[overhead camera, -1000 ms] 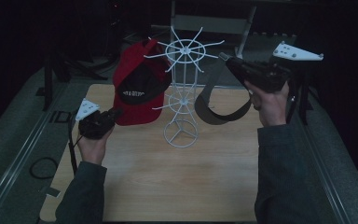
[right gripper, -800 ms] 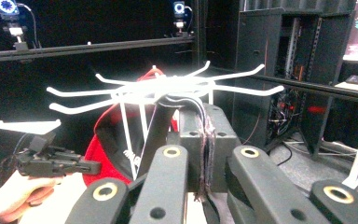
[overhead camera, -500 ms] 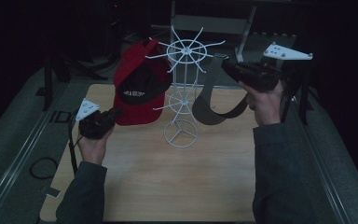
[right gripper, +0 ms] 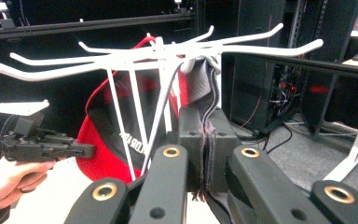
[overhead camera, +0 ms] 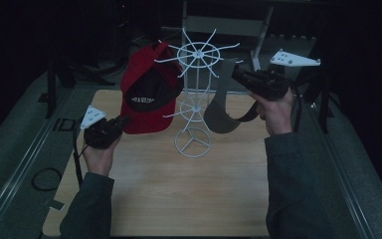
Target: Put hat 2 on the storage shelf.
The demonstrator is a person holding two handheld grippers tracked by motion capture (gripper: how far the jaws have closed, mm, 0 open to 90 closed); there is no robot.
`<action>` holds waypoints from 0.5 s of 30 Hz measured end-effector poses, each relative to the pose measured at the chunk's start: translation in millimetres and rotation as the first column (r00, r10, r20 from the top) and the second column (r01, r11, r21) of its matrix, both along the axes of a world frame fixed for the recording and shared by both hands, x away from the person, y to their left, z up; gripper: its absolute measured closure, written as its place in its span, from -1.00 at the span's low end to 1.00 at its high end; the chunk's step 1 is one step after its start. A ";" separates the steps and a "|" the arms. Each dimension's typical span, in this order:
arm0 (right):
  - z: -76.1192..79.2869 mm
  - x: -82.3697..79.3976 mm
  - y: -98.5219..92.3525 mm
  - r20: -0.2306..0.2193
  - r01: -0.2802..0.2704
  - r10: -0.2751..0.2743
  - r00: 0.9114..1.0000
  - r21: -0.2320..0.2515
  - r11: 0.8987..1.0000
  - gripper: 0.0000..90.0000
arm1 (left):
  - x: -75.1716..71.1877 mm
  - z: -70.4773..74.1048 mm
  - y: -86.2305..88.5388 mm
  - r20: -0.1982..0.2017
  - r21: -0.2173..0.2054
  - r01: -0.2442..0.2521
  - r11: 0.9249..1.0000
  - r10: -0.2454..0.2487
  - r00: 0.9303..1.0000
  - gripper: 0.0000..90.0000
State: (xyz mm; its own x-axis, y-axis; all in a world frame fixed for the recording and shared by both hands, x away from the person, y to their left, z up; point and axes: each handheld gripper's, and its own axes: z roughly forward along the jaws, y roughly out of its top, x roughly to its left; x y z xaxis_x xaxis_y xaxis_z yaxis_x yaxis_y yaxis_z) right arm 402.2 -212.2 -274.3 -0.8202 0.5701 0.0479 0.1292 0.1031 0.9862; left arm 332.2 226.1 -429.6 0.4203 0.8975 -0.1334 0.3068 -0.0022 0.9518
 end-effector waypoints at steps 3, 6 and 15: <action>-1.9 0.7 -1.6 -0.003 0.001 -0.001 1.000 0.002 1.000 0.91 | -1.1 0.1 0.6 0.006 -0.002 0.004 1.000 -0.004 1.000 0.82; -1.8 -0.1 -5.0 -0.002 0.018 -0.018 1.000 0.008 1.000 0.74 | -1.7 -0.4 1.8 0.010 -0.004 0.007 1.000 -0.006 1.000 0.71; -3.7 -2.4 -17.7 0.002 0.089 -0.089 0.996 0.020 0.996 0.34 | -2.1 -0.1 3.4 0.009 -0.015 -0.004 1.000 0.005 1.000 0.36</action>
